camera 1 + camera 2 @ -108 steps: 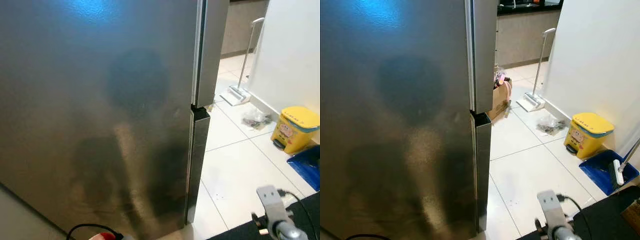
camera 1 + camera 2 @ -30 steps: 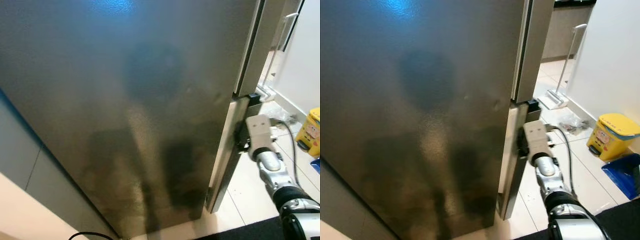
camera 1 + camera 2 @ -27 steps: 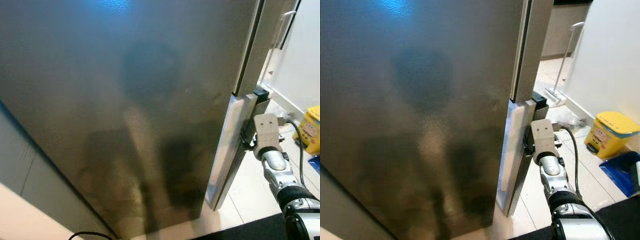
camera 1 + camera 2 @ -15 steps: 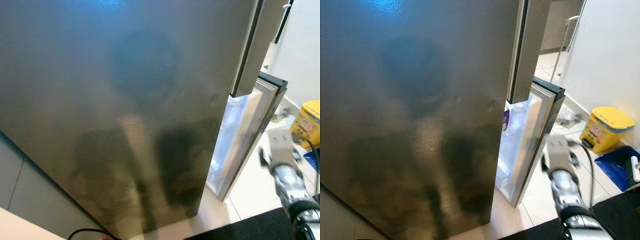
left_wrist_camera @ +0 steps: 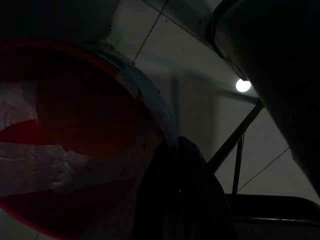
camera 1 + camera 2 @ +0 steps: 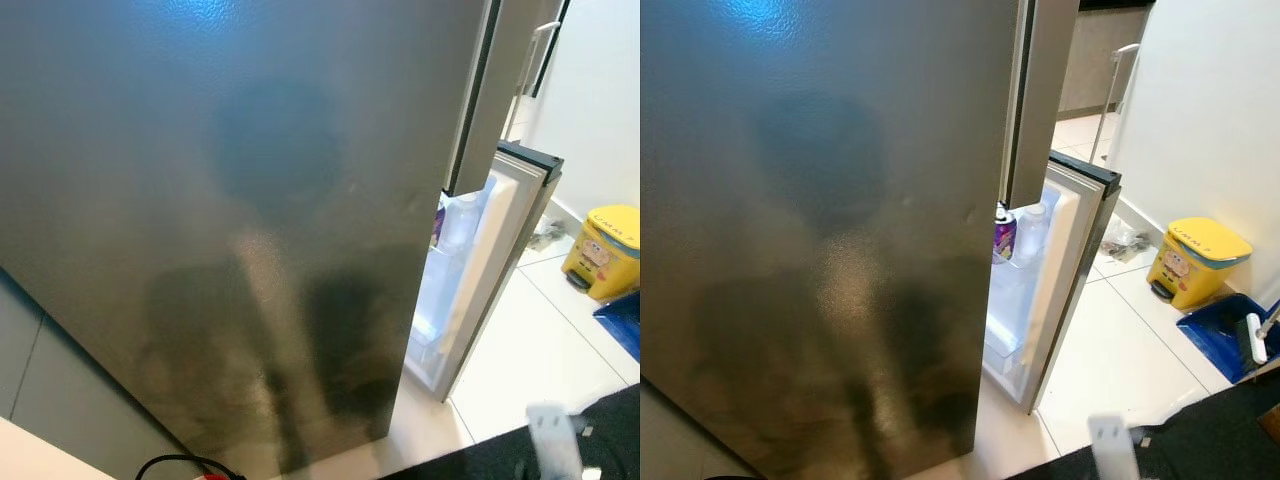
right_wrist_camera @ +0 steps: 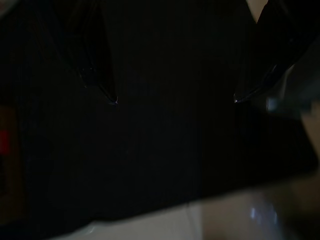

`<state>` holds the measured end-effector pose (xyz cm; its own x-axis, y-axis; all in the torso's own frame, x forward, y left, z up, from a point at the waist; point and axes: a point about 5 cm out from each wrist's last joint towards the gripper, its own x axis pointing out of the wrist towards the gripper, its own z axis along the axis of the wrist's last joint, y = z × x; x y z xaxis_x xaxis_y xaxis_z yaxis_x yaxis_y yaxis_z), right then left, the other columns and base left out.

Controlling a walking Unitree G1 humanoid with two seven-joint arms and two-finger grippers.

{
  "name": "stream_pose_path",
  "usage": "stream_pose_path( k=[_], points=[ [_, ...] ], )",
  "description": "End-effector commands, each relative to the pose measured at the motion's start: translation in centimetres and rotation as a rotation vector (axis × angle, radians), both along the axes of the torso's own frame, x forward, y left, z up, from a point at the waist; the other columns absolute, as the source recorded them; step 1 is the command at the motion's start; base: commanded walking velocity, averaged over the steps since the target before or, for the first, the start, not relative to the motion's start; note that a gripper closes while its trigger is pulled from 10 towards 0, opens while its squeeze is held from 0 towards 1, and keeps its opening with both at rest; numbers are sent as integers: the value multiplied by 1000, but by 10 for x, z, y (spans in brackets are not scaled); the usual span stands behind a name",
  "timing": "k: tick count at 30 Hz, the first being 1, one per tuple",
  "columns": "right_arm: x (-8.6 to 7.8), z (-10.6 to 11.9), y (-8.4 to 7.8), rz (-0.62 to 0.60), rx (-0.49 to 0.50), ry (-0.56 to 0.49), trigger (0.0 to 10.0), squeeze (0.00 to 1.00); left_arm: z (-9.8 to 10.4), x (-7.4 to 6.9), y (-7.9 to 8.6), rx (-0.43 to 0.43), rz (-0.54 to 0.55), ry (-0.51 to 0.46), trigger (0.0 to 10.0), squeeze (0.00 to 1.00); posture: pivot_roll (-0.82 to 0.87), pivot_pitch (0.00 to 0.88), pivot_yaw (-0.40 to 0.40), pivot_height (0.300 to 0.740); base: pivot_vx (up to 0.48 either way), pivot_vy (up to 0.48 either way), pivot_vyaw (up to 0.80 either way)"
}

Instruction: Restocking fridge

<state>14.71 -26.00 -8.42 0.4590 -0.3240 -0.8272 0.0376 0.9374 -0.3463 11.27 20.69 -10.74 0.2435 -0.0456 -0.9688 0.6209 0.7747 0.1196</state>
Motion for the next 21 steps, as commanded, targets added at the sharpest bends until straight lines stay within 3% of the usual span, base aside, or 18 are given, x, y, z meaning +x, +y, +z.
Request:
stream_pose_path(
  k=[1, 3, 6, 12, 21],
  points=[
    [-12, -6, 5, 25, 15, 58, 10000, 0, 0, 1, -2, 0, 2, 0, 10000, 0, -25, 0, 11, 740, 0, -480, 0],
    [-29, -13, 9, 43, 31, 120, 10000, 0, 0, 1, -2, 0, 5, 0, 10000, 0, -24, 0, 9, 740, 0, -480, 0],
    [-43, -18, 12, 63, 46, 172, 10000, 0, 0, 1, -2, 2, 4, 1, 10000, 0, -26, 0, 11, 740, 0, -480, 0],
    [-54, -21, 12, 84, 53, 216, 10000, 0, 0, 1, -2, 2, 3, 4, 10000, 0, -29, 0, 14, 740, 0, -480, 0],
    [-50, -21, 15, 125, 51, 221, 10000, 0, -1, -1, -4, -3, 3, 11, 10000, 0, -31, 0, 15, 740, 0, -480, 0]
  ],
)
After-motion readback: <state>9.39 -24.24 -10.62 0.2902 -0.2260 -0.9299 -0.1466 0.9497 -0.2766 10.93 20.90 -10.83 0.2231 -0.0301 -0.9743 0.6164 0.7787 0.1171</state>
